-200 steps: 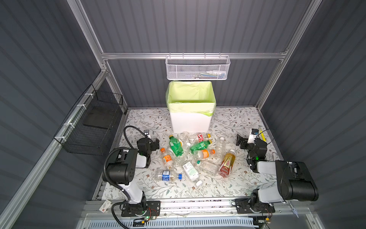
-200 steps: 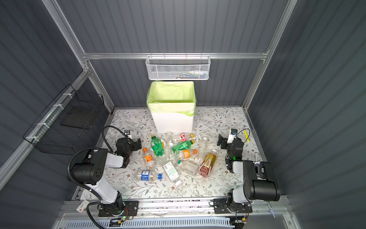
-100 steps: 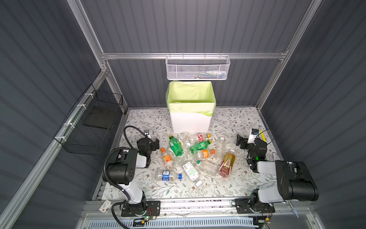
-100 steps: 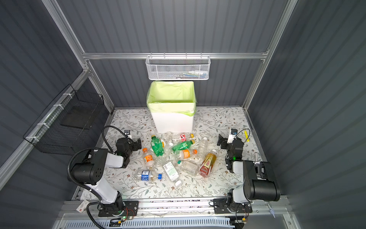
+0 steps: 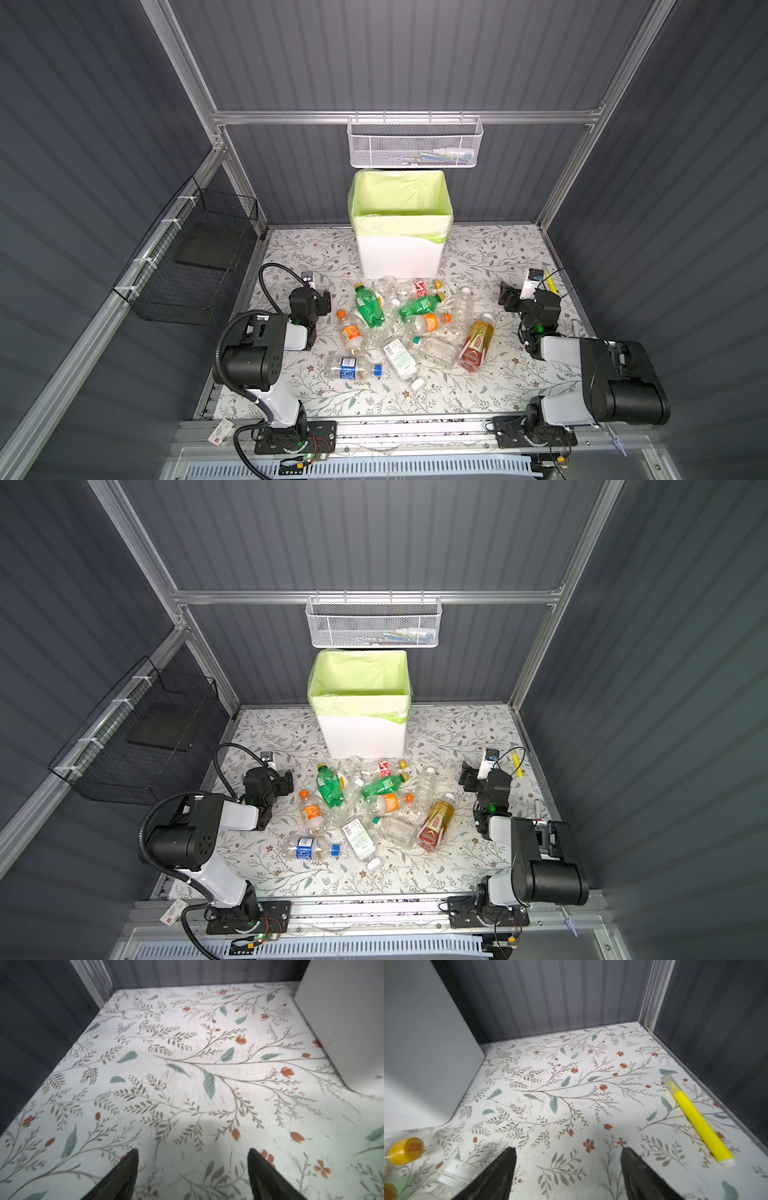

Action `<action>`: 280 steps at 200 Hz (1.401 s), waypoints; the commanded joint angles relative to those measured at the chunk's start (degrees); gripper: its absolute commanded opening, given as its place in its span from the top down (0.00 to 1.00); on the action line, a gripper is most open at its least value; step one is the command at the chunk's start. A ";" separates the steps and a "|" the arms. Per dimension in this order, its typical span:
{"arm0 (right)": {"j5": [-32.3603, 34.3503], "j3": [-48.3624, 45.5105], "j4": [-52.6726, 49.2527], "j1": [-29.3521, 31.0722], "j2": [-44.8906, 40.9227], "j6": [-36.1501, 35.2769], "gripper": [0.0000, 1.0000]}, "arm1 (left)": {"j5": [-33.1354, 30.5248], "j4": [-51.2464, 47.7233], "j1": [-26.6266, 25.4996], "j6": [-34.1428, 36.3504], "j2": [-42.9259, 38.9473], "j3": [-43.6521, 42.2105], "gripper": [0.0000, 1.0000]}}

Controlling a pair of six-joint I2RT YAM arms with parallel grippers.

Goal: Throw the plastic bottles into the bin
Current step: 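Grasp the yellow-red tea bottle with the right gripper while the left arm nears the pile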

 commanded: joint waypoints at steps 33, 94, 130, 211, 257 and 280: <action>8.75 21.06 -47.30 3.99 -9.02 13.98 0.24 | -5.72 -36.47 -0.77 -15.92 -12.06 18.96 0.17; 10.25 26.66 -86.65 18.18 -18.92 35.28 0.19 | 2.94 -48.63 -3.35 -22.48 -19.61 18.10 0.16; 10.29 23.71 -91.42 26.48 -19.82 42.83 0.19 | 7.65 -49.39 -3.53 -24.27 -19.46 16.91 0.16; 7.88 15.28 -80.77 32.06 -12.90 49.39 0.20 | 13.17 -47.91 -3.61 -25.16 -16.41 18.03 0.16; 8.43 15.24 -75.99 32.11 -9.39 48.92 0.19 | 15.08 -47.49 -3.70 -26.97 -15.13 18.38 0.16; 8.50 13.46 -74.05 32.18 -8.77 49.37 0.19 | 15.03 -47.80 -3.79 -26.88 -14.83 18.69 0.16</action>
